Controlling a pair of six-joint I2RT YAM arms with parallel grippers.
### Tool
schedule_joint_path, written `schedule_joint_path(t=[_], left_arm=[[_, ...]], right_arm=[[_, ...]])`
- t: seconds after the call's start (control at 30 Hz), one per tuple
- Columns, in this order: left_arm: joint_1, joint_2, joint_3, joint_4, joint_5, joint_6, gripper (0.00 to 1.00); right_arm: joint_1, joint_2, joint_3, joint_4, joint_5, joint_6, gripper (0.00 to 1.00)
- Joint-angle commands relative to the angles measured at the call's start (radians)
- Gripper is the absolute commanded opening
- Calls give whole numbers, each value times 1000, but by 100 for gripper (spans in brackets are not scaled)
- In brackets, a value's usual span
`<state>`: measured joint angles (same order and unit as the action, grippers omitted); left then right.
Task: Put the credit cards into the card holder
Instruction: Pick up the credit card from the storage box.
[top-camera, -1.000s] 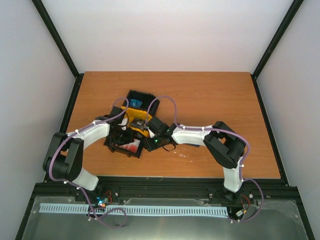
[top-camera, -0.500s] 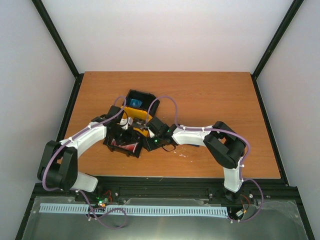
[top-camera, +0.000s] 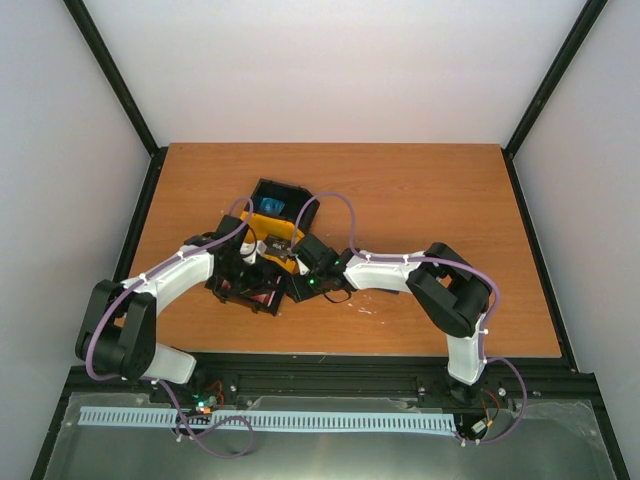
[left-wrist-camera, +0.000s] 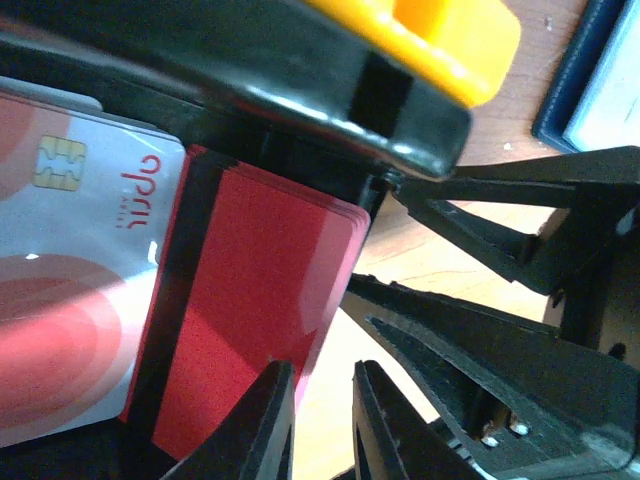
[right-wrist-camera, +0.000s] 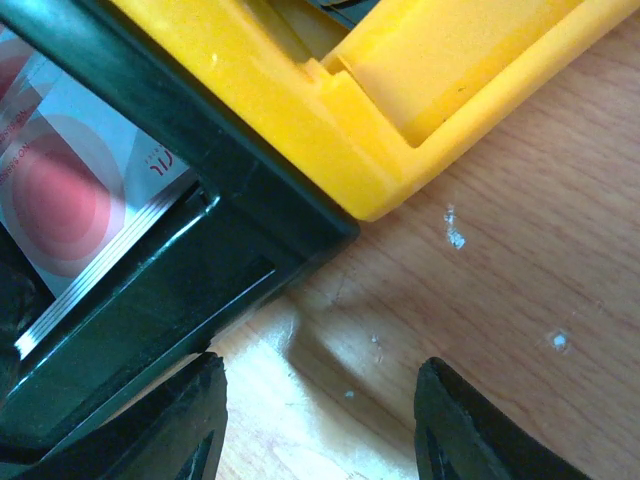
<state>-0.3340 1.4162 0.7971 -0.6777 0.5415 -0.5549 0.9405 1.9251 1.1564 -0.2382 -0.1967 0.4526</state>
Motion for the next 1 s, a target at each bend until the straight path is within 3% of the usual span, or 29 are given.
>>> schedule_joint_path(t=[0.0,0.53,0.73,0.97], left_arm=[[-5,-8,26,-25,-70,10,19],[-5,29,41,-8,-84,75,35],[-5,45,41,-8,-117,74,23],[-4,27,33,-4,-111,54,20]], right_arm=[[17,38,-14,-3,3,8,52],[17,54,-1,-9,3,7,52],[17,55,3,-10,5,4,52],[17,55,3,-13,8,0,52]])
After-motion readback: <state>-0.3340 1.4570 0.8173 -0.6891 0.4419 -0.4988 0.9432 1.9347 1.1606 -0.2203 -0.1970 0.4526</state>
